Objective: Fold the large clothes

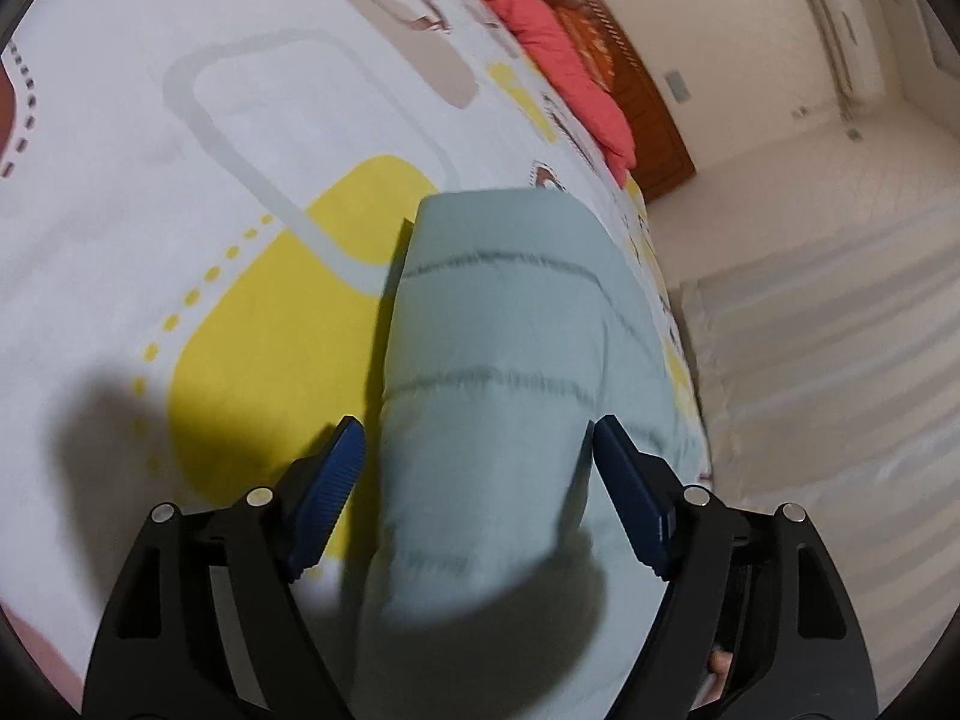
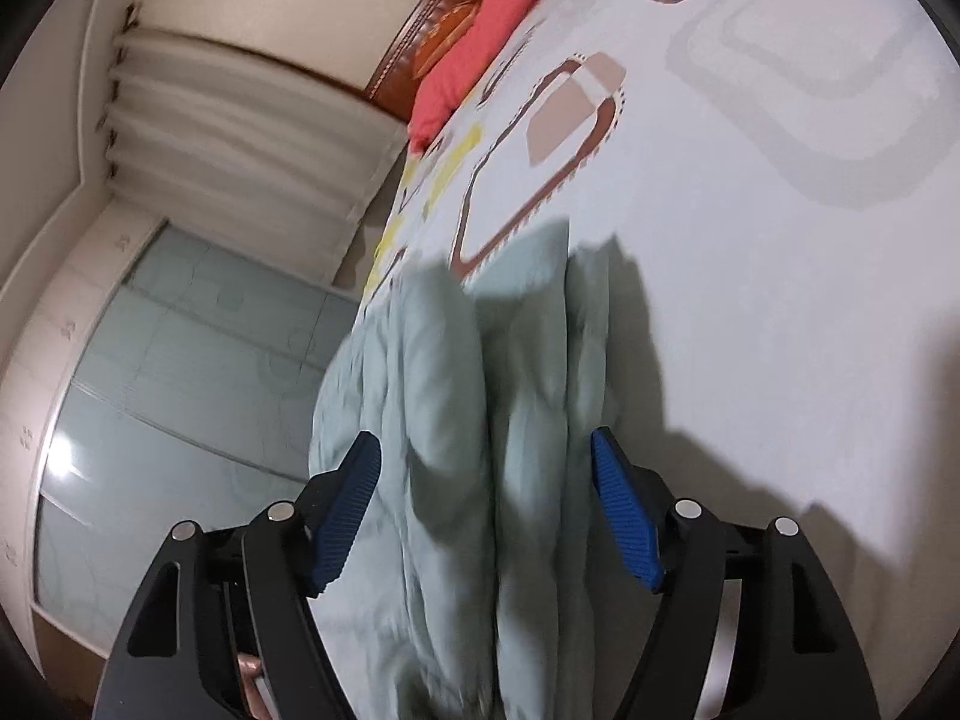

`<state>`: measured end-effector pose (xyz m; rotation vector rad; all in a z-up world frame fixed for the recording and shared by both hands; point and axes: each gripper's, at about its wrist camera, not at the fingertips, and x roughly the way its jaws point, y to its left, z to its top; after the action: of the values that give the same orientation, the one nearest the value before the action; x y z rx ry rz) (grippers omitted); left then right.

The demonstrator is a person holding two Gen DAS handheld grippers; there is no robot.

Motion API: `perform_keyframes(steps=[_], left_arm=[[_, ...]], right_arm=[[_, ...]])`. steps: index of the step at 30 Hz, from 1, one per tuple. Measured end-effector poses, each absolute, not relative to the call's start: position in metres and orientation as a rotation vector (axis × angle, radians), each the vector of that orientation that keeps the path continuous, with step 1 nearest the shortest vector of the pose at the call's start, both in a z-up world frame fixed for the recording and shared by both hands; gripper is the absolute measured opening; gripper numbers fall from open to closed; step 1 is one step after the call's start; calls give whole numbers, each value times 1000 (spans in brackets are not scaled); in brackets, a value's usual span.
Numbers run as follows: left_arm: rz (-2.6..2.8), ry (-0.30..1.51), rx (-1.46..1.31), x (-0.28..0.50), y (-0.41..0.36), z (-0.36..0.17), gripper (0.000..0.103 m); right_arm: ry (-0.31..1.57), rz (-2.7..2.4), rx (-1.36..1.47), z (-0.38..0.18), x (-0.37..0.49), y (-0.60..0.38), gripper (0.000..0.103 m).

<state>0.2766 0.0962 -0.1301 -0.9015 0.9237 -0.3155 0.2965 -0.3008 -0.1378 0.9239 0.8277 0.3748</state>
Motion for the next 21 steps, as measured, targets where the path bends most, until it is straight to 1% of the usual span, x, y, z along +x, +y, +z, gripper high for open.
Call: perform_keyframes(steps=[5,6,7,8,9,10,12,18,21], left_arm=[[-264,979,-893,304,82,-134,80],[-252,988,-900,306,80,-137,80],[-238,996,-904,308,78,-139,79],[-219,995,-898,308,77,-140,77],[-211,989,-881,308,76,-139,74],[-207,982,-852,308,73,-138,70],[-201,974,-828,306,70,-139,67],[-190,961,-793,305,67,-141,64],[-192,954,-779,304,66,-142,63]], right_arm=[[851,343,973,-144,330,-298,71],[864,327,987,-149,334,-298,69],[876,311,993,-156,336,-298,63],[898,281,996,-163,338,-298,49],[914,272,1009,-169,336,-299,44],[919,274,1036,-176,336,-300,41],[921,277,1053,-184,333,-300,33],[913,271,1031,-188,326,-299,27],[912,267,1035,-191,327,-300,26]])
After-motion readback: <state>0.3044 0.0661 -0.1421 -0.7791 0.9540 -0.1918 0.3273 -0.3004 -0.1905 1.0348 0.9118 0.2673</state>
